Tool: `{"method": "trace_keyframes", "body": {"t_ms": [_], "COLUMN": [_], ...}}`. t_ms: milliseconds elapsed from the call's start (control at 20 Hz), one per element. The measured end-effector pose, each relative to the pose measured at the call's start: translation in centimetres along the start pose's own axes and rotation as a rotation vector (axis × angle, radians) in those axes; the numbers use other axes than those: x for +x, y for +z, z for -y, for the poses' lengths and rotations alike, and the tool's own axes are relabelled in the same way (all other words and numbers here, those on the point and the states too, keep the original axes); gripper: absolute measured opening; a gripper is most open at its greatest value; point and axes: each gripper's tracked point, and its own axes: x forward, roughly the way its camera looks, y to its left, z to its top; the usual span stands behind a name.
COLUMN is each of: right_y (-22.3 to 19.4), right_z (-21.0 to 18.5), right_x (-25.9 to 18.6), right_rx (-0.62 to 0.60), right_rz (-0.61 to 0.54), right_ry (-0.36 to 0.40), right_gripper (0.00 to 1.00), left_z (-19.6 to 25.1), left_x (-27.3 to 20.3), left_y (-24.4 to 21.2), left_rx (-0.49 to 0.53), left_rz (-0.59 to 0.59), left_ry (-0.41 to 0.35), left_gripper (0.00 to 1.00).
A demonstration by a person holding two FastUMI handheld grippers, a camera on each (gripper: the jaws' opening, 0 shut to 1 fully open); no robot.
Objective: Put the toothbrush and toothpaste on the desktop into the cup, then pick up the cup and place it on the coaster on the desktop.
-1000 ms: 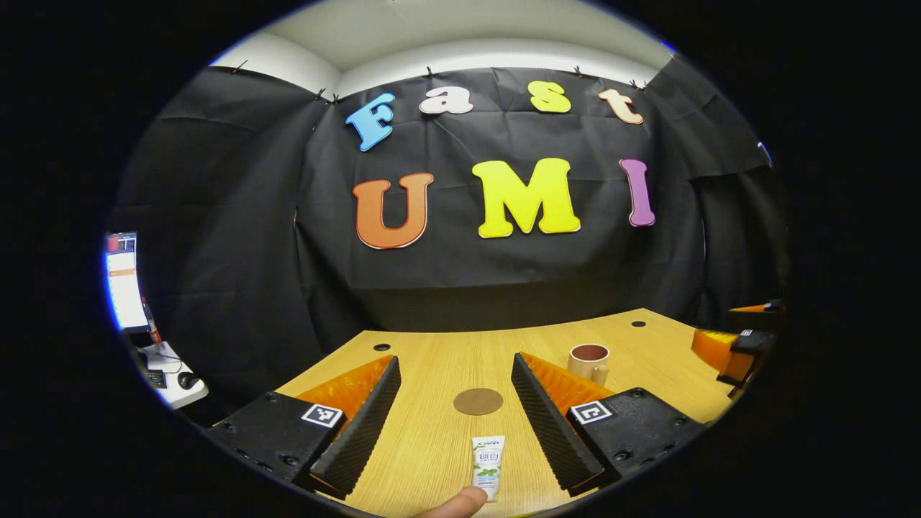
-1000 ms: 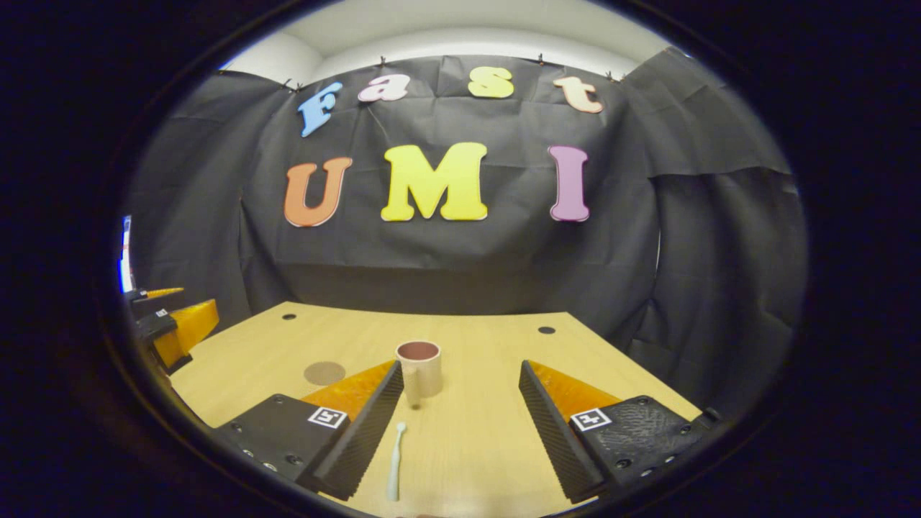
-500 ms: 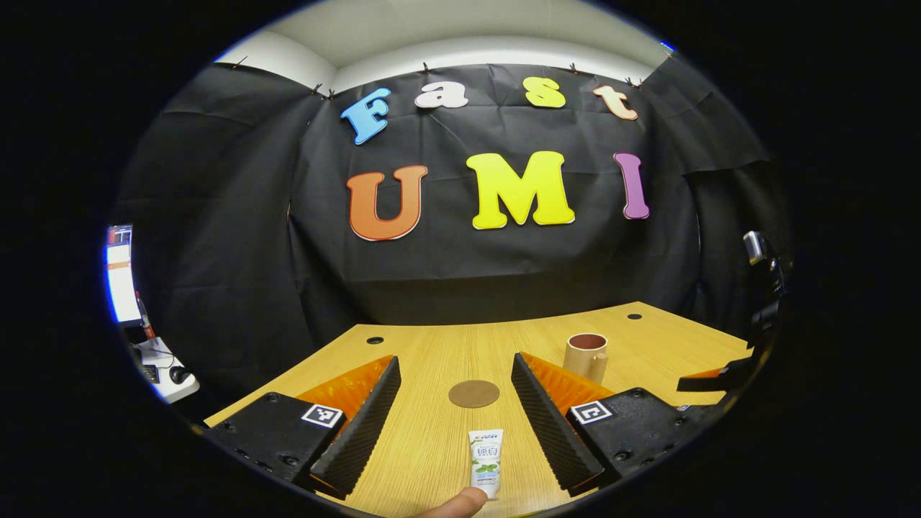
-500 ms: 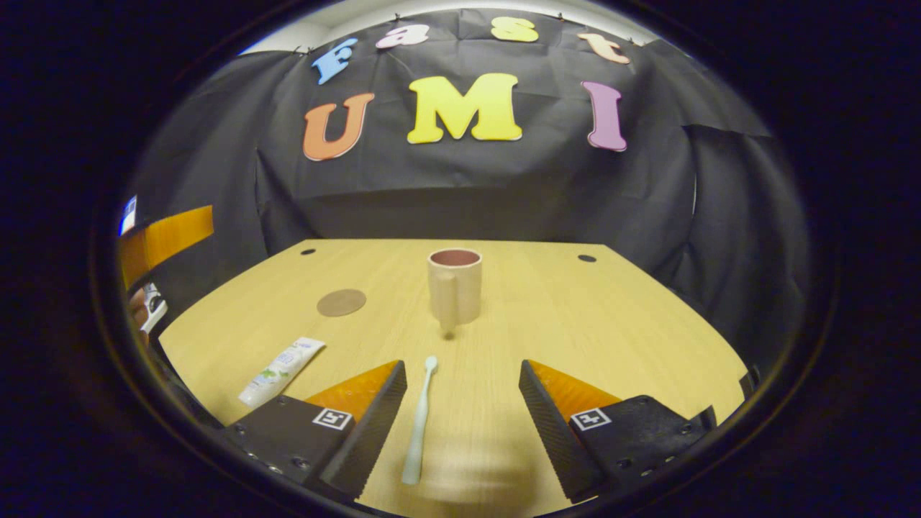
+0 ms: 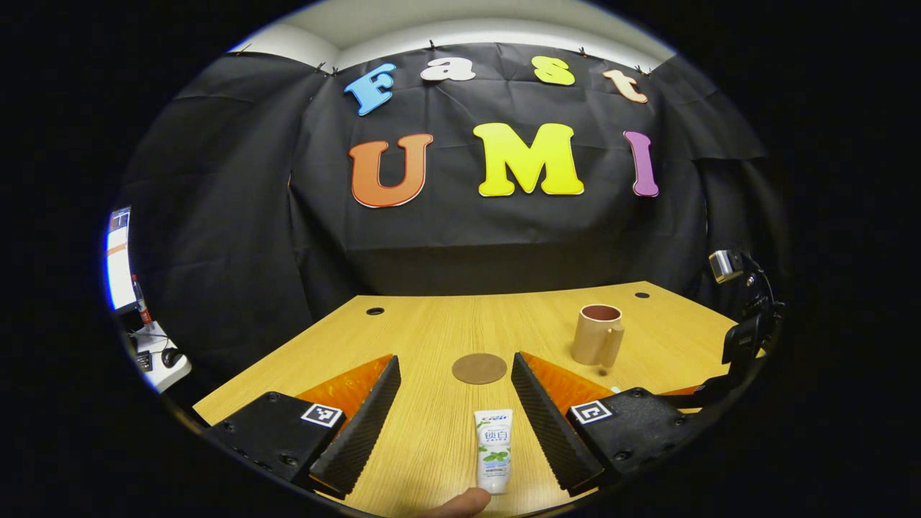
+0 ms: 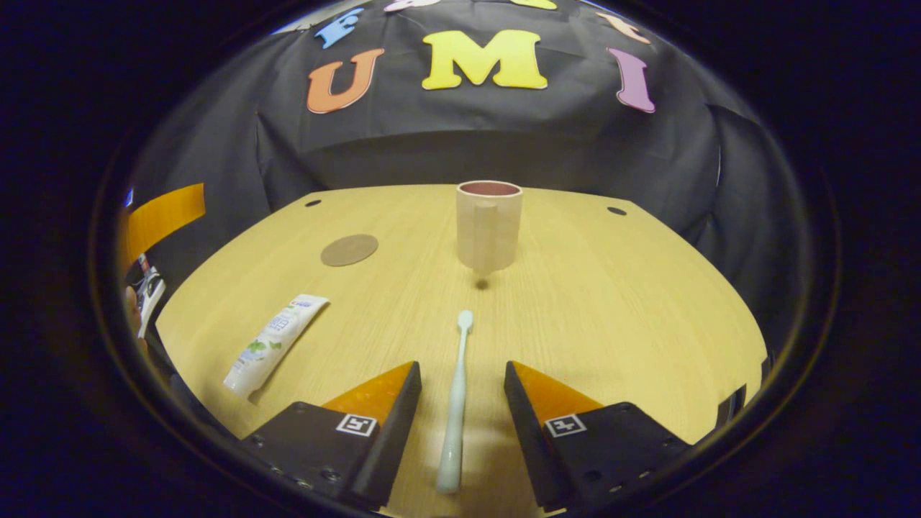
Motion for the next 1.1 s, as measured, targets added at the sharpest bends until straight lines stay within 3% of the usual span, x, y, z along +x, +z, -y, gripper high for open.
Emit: {"method": "trace_keyframes", "body": {"t_ms": [150,300,450,750,800,1100], "right_y": [-0.4,-0.4,-0.5,0.1,-0.5,-0.6], "right_z": [-0.4,-0.4,-0.6,0.2,-0.1,0.0], "right_x": [0.5,0.6,1.0,0.2,0.8,0.5], "right_rx": [0.009,0.009,0.013,0.017,0.021,-0.01], "right_rz": [-0.055,-0.085,-0.091,-0.096,-0.09,-0.054], "right_ry": [0.009,0.007,0.02,0.036,0.043,0.059], "right_gripper": [0.62,0.31,0.31,0.2,0.05,0.05], "left_z": [0.0,-0.2,0.0,0.3,0.4,0.8], "left_x": [0.4,0.8,1.0,1.4,1.4,1.6], "left_y": [-0.7,-1.4,-2.2,-3.3,-3.4,-4.8], "left_rx": [-0.007,-0.005,-0.018,-0.023,-0.024,-0.014], "left_rz": [-0.023,-0.043,-0.063,-0.11,-0.113,-0.168], "left_ry": [0.006,0.009,0.006,0.006,0.005,0.001], "left_gripper": [0.99,0.99,0.99,0.99,0.99,0.99]}}
